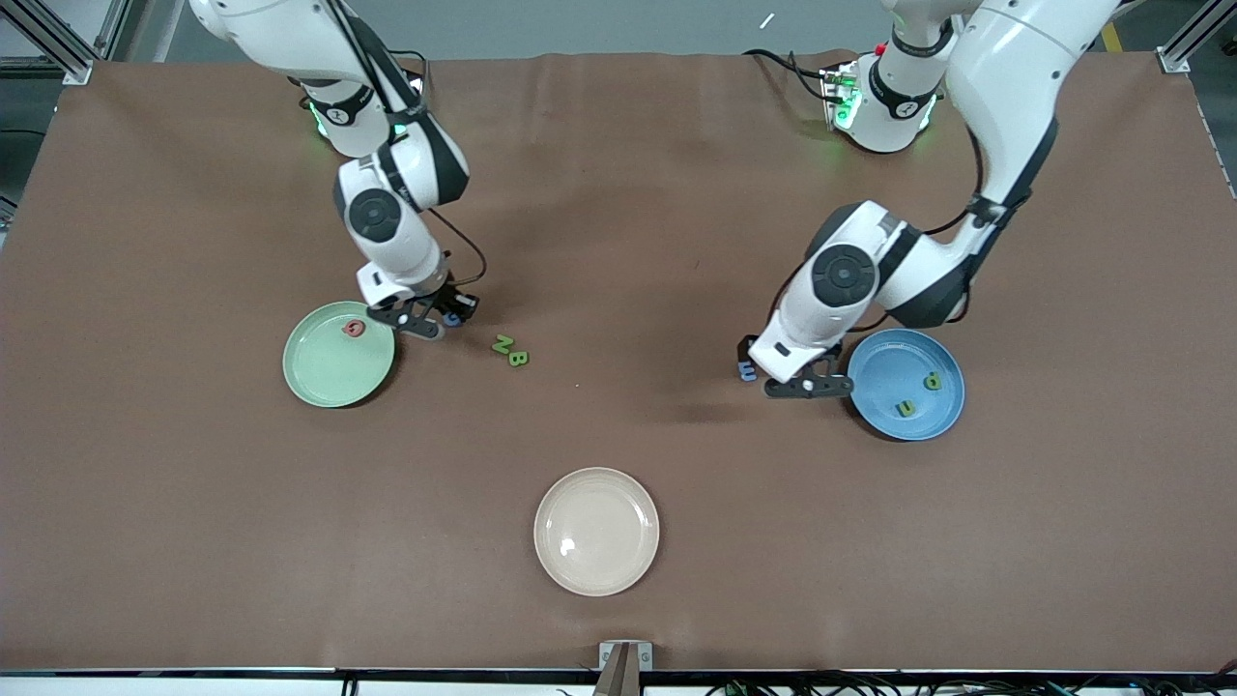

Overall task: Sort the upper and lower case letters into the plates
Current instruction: 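Carry the c to the green plate while the left gripper grasps the x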

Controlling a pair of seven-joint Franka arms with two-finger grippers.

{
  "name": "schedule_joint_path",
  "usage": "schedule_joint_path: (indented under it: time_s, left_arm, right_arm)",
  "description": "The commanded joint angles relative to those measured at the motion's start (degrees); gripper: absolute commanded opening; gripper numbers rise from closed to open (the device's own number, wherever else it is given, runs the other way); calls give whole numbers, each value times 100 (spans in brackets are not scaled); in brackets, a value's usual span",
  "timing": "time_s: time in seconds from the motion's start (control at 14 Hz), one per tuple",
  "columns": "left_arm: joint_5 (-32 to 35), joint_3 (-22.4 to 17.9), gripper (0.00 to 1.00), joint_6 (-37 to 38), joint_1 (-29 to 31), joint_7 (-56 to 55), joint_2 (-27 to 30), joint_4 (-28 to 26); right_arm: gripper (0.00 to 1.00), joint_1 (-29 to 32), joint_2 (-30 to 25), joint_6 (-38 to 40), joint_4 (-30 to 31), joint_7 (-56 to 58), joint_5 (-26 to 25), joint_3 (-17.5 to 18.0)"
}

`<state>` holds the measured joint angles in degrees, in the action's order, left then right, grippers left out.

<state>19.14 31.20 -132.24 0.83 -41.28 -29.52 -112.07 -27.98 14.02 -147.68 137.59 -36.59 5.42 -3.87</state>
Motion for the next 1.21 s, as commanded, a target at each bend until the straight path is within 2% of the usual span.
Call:
schedule_joint_path:
  time_s: [0.0, 0.14, 0.43, 0.64, 0.93, 1.07, 1.14]
  left_arm:
    - [2, -9, 99, -92, -135, -143, -194, -51]
    - [46, -9, 96, -205, -144, -144, -195, -200]
    - [186, -26, 85, -925, -74, -196, -195, -692]
    - [301, -44, 75, -1006, -47, -372, -203, -737]
    - [459, -44, 68, -1006, -21, -372, -238, -737]
    - [468, -53, 65, -1006, -30, -372, -265, -737]
    - [468, -53, 62, -1015, -30, -372, -274, -737]
  right_arm:
    - [0, 608, -294, 852, -406, 791, 3, 53]
    - [0, 854, -286, 1266, -723, 1186, 3, 53]
    - [0, 1566, -207, 1251, -839, 2391, 12, 62]
    - [1, 1602, 109, 1023, -812, 2481, 12, 53]
    - [2, 1664, 400, 644, -768, 2490, 12, 62]
    - [19, 1673, 479, 591, -768, 2481, 12, 62]
    - [49, 1681, 488, 600, -768, 2481, 21, 62]
